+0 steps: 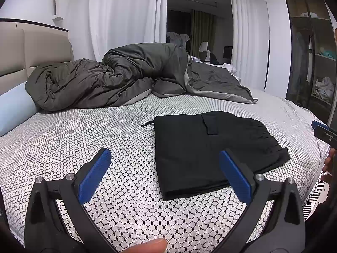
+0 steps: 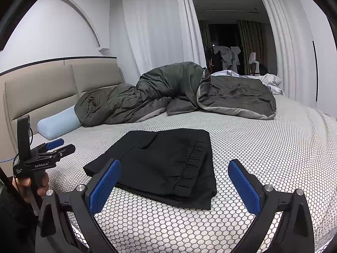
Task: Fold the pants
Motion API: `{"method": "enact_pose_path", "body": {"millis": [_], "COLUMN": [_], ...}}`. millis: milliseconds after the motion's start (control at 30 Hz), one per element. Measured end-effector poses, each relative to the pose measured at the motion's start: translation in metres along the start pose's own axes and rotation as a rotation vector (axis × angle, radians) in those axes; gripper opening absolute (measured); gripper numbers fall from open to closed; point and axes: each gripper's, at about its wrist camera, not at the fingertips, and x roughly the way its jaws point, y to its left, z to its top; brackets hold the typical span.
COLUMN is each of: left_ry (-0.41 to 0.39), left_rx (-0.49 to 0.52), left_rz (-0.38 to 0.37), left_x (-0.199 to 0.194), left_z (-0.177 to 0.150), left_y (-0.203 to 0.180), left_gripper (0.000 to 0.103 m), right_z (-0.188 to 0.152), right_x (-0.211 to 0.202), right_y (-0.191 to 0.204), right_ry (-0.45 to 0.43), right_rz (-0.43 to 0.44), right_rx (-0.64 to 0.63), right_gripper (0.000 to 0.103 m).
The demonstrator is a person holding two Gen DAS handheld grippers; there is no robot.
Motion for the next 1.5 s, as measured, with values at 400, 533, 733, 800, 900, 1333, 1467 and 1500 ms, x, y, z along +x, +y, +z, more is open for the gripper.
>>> {"method": "enact_pose_path", "body": {"millis": [400,533,733,800,900,1333,1467,1500], "left_ry": [0.000,-0.001,-0.001,0.000,0.000,-0.002,-0.001,-0.002], "left_rx": [0.003,0.005,0.005,0.005,0.006,0.007,0.007,0.006], "left_rz": [-0.003,-0.003,-0.002,-0.003,-0.004,-0.003,-0.002,-0.002], "left_x": [0.0005,-0.0001,0.0000,0.0003,0.0006,0.0001,0.0000,0.0000], "left_z": [0.0000,-0.0005,-0.0004,-0.0007,-0.0004,-0.0014,-0.0016,-0.0014], "left_y": [0.0039,0.0039,0.0034,0.0040,0.0060,0.0060,0.0050,0.0054], "left_gripper": [0.102,0.102,0.102,0.102,0.102,0.102,0.102,0.102], "right_z": [-0.0005,-0.0006,-0.0012,-0.0013,-0.0012,-0.0016,-0.0016,-0.0016], "right_x": [0.0003,-0.0003,0.0001,-0.0002,0.0007,0.0011,0.0013,0.0014], "right_y": [0.0022,0.0013,0.0016,0.0020,0.0025,0.0031,0.0034,0.0034], "right_ry": [0.001,-0.001,0.004,0.001,0.003,0.005,0.006,0.006], "right_rz": [0.010,0.013,0.016,0.021,0.020,0.022,0.022,0.022], "right_rx": [-0.007,-0.007,-0.014,-0.016,-0.018,-0.019,-0.019,-0.020], "right_gripper": [0.103,0.103,0.103,0.103,0.103,0.103,0.103,0.103]}}
